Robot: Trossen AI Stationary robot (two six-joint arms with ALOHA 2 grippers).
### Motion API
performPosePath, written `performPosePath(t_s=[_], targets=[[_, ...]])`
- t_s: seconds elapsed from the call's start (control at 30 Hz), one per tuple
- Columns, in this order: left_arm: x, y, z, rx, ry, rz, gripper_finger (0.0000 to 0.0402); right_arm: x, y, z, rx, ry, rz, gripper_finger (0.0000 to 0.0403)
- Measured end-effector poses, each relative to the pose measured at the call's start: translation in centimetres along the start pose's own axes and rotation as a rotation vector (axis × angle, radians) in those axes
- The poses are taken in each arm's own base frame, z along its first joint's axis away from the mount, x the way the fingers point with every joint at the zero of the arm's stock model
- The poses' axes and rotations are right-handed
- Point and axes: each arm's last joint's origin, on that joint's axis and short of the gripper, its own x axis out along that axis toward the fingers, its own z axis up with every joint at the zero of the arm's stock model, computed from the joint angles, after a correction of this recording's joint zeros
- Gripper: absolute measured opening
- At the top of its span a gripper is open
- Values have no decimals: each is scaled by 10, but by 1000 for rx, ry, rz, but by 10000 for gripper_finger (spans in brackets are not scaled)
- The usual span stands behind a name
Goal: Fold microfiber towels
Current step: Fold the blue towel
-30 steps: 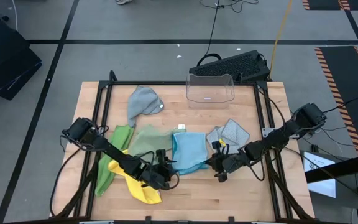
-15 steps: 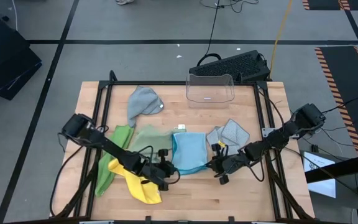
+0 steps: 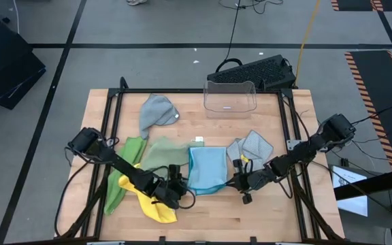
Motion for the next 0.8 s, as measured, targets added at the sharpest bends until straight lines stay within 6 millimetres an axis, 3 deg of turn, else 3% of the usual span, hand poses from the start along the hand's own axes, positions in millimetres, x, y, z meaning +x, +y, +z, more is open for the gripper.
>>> performPosePath(t_s=[0.13,0.23,0.5,0.8], targets=[[8,4,-1,-16,16,-26,211,2,-2,-1,4,-3,-7,5],[10,5,0,-20,13,-39,183,3,-3,1,7,-14,-13,5],[1,4,3,63,-7,-78,14,3,-6,0,9,-12,-65,5],[-41,31,36,26,-161,-25,5,5,-13,3,19,-32,-98,4]])
